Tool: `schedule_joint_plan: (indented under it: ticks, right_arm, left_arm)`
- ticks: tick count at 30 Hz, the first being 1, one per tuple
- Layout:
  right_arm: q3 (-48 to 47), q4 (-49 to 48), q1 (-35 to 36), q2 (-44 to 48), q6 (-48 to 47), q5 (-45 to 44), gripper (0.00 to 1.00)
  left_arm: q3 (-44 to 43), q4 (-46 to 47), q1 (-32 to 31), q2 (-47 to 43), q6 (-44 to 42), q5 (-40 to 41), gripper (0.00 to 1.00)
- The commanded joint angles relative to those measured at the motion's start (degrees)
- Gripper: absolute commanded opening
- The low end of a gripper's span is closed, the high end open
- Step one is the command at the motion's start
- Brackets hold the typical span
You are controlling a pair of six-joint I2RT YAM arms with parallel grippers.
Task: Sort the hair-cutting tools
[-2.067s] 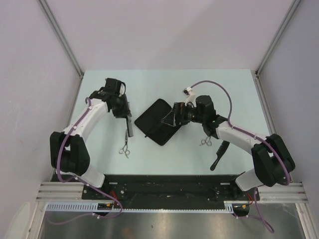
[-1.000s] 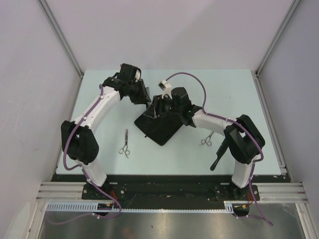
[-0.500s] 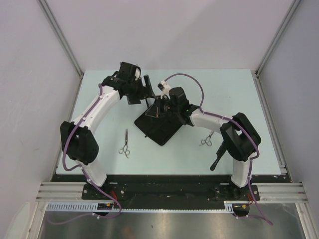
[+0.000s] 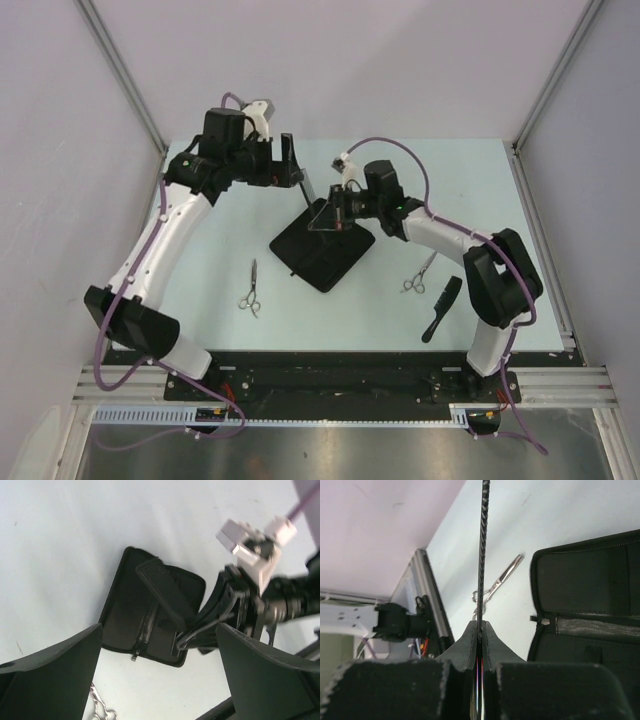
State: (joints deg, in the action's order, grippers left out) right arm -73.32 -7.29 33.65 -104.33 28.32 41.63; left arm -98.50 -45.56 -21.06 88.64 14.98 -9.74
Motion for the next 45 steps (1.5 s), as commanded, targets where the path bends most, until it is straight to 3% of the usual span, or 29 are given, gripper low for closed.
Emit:
schedule_joint_plan:
  ticks: [1, 4, 8, 15, 23, 29, 39, 45]
  right_arm:
    - [-2.3, 2.0, -3.9, 6.0, -2.5, 16.5, 0.0]
    - [-2.6, 6.0, -3.9, 8.6, -5.6, 22.7, 0.0]
    - [-4.2, 14.3, -2.5, 11.3, -11.2, 26.3, 0.0]
    - [-9.0, 38.0, -1.7, 14.2, -27.9, 25.2, 0.0]
    - [-19.5, 56.3, 0.2, 12.6, -41.5, 21.6, 0.0]
    - [-22.6, 59.3, 1.2, 11.7, -43.9, 21.6, 0.0]
    - [-22.3, 60.6, 1.6, 11.2, -45.2, 21.2, 0.0]
    - [-21.8, 60.9, 1.8, 12.3, -45.5, 20.9, 0.0]
  left_arm:
    - [-1.7, 0.5, 0.1, -4.3, -13.4, -15.4, 1.0]
    - [-2.0, 0.6, 0.1, -6.2, -16.5, -28.5, 1.0]
    - [-2.7, 0.7, 0.0, -8.7, -18.1, -30.1, 1.0]
    - [-1.9, 0.0, 0.1, -13.0, -22.0, -33.1, 1.0]
    - [3.9, 0.0, 0.0, -14.6, -22.2, -44.7, 0.96]
    - [6.1, 0.0, 0.1, -14.0, -21.1, -42.7, 0.9]
    - [2.3, 0.0, 0.0, -12.5, -20.0, -32.0, 0.94]
    - [2.7, 0.1, 0.0, -12.4, -20.1, -36.3, 0.93]
